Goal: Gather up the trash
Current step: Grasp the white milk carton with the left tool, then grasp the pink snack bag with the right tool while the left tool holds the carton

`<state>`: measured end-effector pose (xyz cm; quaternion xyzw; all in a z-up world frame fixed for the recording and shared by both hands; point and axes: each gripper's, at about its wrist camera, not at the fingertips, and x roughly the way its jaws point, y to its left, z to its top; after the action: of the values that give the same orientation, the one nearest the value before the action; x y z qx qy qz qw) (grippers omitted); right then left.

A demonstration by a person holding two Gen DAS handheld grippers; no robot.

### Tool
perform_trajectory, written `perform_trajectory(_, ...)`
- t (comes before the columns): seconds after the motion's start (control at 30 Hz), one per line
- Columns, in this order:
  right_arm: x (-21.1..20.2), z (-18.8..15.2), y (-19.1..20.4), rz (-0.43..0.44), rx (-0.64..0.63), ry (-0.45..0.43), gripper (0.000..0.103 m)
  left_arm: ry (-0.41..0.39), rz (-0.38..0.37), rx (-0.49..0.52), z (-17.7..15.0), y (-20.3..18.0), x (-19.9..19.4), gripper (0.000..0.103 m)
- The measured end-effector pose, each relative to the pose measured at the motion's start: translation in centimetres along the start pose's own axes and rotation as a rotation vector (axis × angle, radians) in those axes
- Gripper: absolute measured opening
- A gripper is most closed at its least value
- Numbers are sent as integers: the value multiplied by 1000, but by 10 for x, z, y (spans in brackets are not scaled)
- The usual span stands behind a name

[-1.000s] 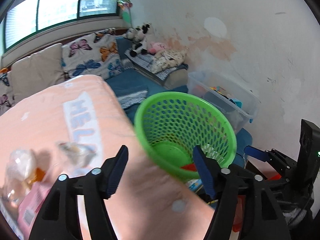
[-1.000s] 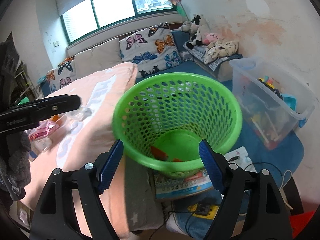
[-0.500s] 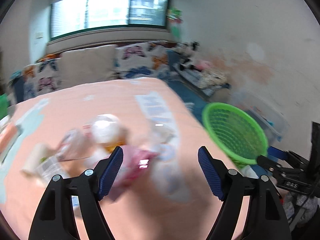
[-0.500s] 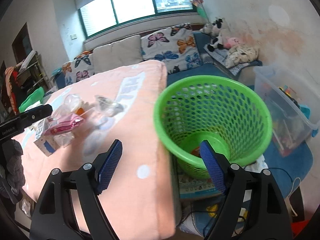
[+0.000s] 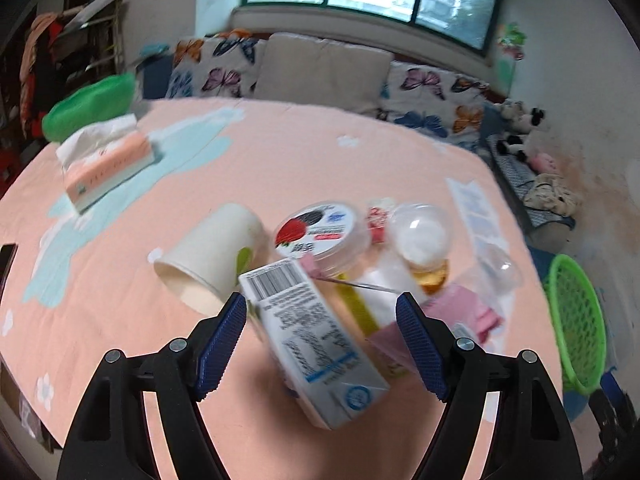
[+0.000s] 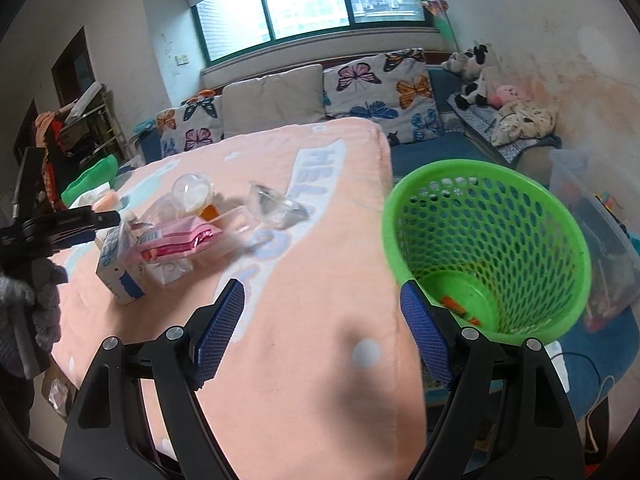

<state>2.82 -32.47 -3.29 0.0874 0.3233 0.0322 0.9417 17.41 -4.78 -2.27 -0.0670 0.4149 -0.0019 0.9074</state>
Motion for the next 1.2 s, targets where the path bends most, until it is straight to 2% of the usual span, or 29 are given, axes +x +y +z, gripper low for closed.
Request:
perform_trajectory(0.27,10,2,8,16,-13,18,80,65,26,-55,-1,12,26,74)
perform_trajectory(0.53,19,4,13,36,-11,33,80,121,7,-76,-2,16,44,61)
perform_trajectory(0.73,23,7,23,74,-11,46,80,114,-23,-48,-3,15,38,49)
perform_trajectory(0.97,33,12,42,149,-2,87,80,95,-80,-9,-13,12,21,46)
perform_trajectory(1.2,55,26,63,262,80,181,80,77,-144,37,-26,15,1,46)
